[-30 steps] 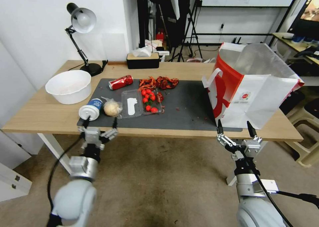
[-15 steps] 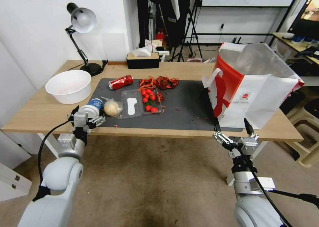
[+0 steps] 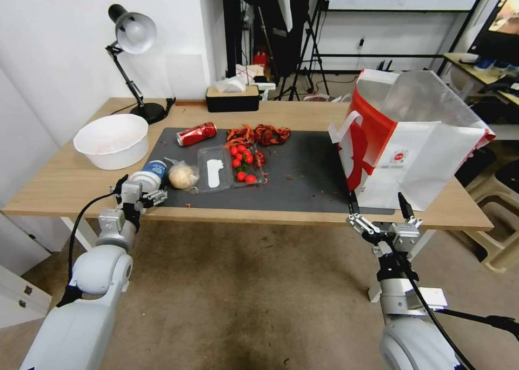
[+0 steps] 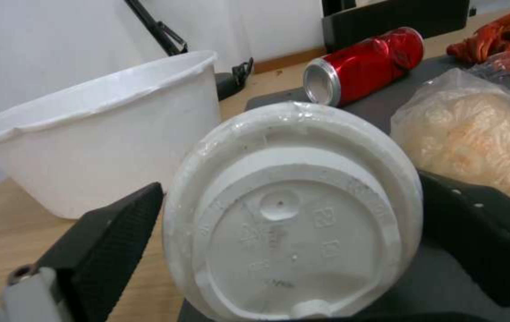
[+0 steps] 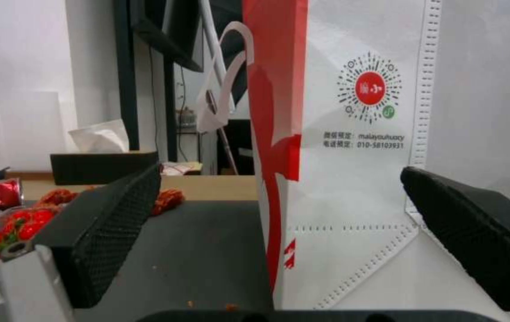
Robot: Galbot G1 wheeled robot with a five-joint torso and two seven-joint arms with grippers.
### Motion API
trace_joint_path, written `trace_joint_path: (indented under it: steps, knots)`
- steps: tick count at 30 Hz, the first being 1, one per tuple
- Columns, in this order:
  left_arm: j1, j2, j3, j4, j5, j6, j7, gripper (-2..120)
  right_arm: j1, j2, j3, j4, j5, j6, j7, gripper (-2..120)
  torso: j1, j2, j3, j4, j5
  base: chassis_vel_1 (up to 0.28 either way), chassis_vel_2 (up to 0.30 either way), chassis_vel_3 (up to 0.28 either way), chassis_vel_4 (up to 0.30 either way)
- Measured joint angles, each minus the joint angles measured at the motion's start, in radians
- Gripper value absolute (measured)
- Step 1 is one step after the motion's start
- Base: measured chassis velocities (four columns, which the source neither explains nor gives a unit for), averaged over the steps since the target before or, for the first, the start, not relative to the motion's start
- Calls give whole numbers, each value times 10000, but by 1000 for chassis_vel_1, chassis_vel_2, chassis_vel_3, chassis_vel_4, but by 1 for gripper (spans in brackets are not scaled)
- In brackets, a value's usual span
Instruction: Pick up the trash from the table and place it into the takeout bag.
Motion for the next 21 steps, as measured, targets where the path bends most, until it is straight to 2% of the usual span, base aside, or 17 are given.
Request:
trace_joint_path:
  steps: [3,11,21]
  knots:
    - [-704,578,-210,558,-517,418,-16,83,37,12,-97,49,-71,-51,21,100,2,-1,0,-3,-2,0,0,0,0]
    - [-1374,1225,-92,1273,-964,692,-43,66,125,37,-151,116,-135,-139,63,100,2,0,0,-4,2,0,0,0,0]
    - [-1979,1728,111,2376,-1075,756,-36,64,146,83,-127,128,-175,-169,78,100,2,-1,0,-2,-1,0,0,0,0]
